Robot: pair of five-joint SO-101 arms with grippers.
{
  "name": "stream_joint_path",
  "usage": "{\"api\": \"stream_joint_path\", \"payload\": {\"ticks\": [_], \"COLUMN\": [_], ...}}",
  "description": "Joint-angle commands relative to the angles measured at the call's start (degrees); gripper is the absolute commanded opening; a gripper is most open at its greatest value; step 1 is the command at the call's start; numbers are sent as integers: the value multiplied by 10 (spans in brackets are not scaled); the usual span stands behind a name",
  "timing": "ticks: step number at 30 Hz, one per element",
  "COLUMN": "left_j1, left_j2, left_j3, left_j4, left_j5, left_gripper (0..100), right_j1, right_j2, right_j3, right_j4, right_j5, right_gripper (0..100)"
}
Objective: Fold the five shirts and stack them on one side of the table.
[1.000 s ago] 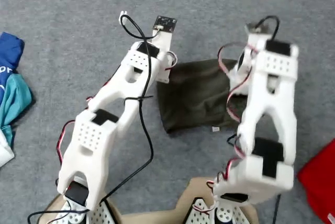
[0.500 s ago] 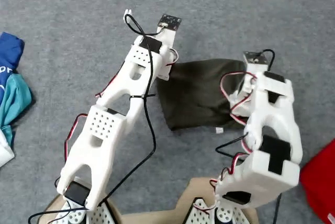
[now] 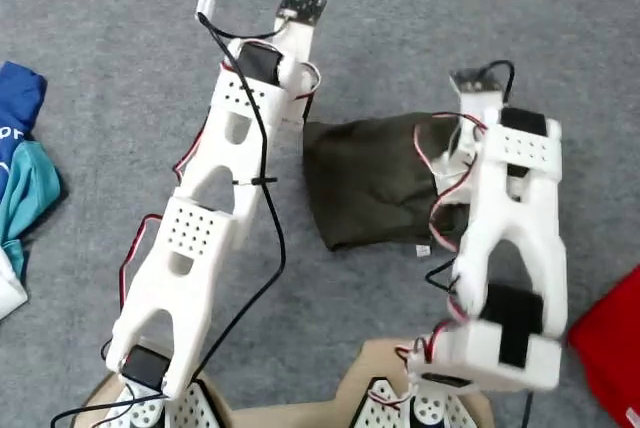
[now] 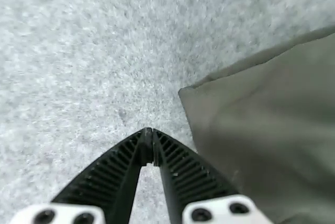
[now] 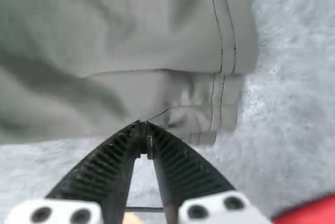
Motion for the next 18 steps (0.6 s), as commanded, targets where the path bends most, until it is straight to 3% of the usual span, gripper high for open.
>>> {"api": "stream_joint_path", "payload": {"ticks": [1,6,10,18], "left_j1": [30,93,105,-21], "left_j2": [-130,-384,-583,-866], "left_j3": [48,345,542,775], "left_j4": [11,9,4,4], "left_j5": [33,40,31,-76], "left_gripper": [18,19,19,19], "right_j1": [-17,22,77,102], "right_j2": [-90,-161,-182,-185], "right_j3": [-51,-63,-62,-62], "right_j4": [62,118,143,190], "right_j5": [-38,-63,-64,-63], "right_gripper": [9,9,9,9]}}
